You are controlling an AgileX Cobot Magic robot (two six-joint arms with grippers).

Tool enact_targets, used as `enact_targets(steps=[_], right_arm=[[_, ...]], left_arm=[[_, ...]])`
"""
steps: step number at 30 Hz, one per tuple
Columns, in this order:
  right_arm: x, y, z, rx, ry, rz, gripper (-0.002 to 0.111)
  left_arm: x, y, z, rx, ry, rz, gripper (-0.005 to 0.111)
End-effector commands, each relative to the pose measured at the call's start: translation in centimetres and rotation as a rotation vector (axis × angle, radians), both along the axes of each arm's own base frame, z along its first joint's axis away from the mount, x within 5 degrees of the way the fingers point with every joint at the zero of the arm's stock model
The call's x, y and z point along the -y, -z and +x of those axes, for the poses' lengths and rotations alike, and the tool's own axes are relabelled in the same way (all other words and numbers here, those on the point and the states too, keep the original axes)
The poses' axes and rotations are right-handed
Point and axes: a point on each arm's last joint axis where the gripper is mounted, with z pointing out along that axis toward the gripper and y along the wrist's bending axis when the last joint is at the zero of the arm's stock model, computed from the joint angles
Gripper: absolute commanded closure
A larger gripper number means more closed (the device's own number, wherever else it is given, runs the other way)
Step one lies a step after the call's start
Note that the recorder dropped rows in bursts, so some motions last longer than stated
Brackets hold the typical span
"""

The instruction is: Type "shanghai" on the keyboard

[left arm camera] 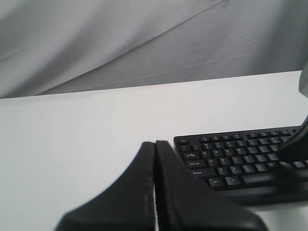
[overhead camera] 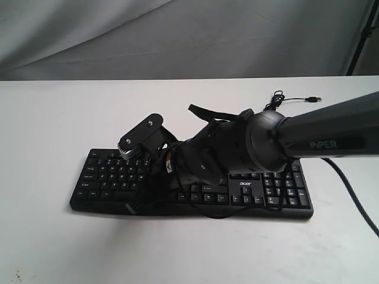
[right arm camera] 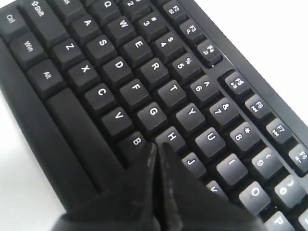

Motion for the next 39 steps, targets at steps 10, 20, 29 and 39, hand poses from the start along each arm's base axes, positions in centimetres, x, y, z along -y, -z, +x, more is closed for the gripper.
enact_targets(steps=[10, 20, 29, 39], right_arm=[[0.0, 1.5, 0.2, -0.011, 0.006, -0.003, 0.108], [0.1, 0.2, 0.2, 0.012, 0.004, 0.017, 0.108], [-1.8, -2.1, 1.6, 0.059, -0.018, 0.042, 0.108], [-2.4, -0.2, 2.0, 0.037, -0.023, 0.016, 0.108]], left_arm=[[0.0, 0.1, 0.0, 0.002, 0.003, -0.002, 0.107], [0.0, 0.1, 0.0, 0.002, 0.003, -0.002, 0.107], [0.0, 0.1, 0.0, 0.002, 0.003, -0.002, 0.107], [0.0, 0.1, 0.0, 0.002, 0.003, -0.002, 0.107]])
